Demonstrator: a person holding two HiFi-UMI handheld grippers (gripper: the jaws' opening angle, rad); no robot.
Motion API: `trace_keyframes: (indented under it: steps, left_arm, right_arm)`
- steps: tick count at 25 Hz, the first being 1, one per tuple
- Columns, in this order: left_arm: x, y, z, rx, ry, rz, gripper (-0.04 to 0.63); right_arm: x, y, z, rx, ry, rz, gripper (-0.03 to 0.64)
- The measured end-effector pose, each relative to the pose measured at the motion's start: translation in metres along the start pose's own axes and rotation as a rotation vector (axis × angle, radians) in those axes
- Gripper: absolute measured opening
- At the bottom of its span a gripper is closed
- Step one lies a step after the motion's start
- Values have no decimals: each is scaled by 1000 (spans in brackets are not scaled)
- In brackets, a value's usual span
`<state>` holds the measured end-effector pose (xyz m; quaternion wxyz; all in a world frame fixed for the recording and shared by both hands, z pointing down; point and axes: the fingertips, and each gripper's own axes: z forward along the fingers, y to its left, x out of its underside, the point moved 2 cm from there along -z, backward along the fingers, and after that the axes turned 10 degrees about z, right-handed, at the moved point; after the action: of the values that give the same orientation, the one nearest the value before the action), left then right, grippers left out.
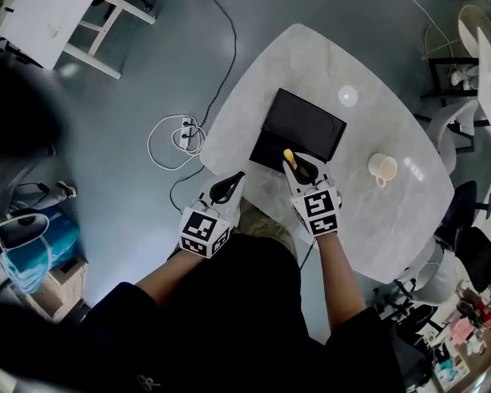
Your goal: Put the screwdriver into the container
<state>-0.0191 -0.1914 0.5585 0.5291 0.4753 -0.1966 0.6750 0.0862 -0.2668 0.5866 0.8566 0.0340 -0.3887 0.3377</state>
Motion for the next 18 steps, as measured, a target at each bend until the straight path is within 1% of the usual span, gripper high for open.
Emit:
trace_keyframes:
  steps: [4, 8, 14, 16, 18]
  left_arm:
    - [5, 5, 1, -19, 9, -14, 17]
    - [13, 16, 4, -46, 25, -37, 17]
    - [13, 34, 14, -110, 13, -57, 17]
    - [12, 39, 19, -122, 9, -52, 17]
    - [10, 41, 21, -129, 4, -46, 17]
  right_arm:
    - [14, -4, 27, -21, 86, -71, 74]
    - [27, -5, 51, -39, 177, -171, 74]
    - [62, -13, 79, -18, 282, -291, 72]
    - [77, -17, 90, -9, 309, -302, 73]
    - [89, -21, 99, -5, 326, -283, 74]
